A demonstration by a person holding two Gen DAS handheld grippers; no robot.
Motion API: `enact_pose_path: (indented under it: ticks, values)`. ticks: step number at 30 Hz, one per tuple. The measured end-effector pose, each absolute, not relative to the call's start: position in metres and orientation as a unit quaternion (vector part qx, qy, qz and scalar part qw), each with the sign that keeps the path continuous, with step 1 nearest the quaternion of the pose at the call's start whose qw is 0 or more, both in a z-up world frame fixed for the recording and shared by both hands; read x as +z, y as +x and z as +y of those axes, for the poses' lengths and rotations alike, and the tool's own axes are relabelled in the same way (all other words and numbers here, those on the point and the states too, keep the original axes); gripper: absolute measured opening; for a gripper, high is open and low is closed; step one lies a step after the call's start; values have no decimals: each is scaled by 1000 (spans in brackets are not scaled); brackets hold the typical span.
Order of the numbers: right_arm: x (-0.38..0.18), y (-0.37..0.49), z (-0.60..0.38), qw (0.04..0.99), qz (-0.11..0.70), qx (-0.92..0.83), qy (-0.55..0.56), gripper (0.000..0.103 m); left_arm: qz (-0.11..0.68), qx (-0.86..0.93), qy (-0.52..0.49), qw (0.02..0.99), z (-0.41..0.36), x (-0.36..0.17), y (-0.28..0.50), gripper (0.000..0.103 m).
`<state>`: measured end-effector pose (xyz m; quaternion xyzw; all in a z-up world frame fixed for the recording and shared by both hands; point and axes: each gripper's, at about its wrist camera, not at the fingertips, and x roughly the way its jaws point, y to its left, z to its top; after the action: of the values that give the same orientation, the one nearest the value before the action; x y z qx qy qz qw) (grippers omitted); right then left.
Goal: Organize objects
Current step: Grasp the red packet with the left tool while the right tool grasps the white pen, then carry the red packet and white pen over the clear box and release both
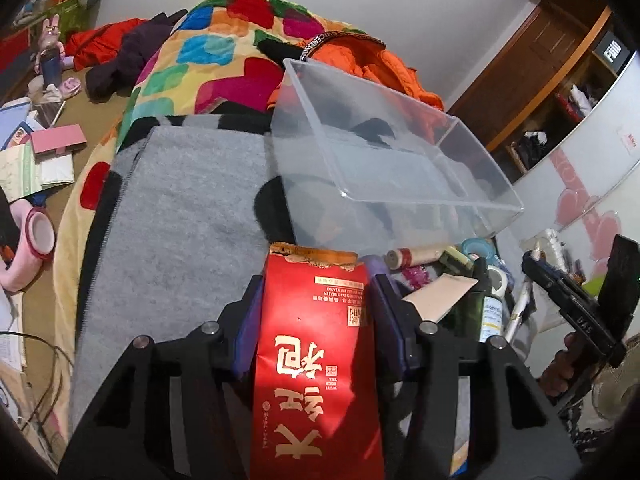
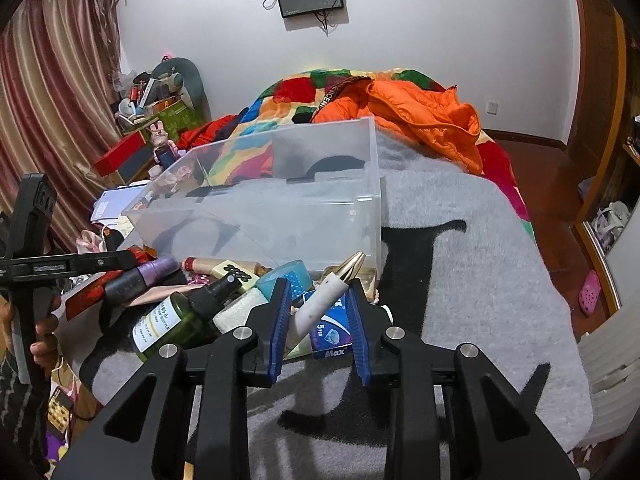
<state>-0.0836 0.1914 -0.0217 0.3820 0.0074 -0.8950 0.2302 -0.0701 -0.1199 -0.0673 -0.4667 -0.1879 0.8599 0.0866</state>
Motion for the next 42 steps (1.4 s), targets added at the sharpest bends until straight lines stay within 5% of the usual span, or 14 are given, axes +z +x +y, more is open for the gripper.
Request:
enact_pose_path:
  ticks: [23, 42]
  values:
    - [24, -64, 193, 270, -5, -905, 329, 10, -105, 918, -380, 40, -91, 6, -21, 52]
    - [98, -74, 188, 268, 5, -934, 238, 10, -98, 941, -320, 54, -68, 55, -44, 52]
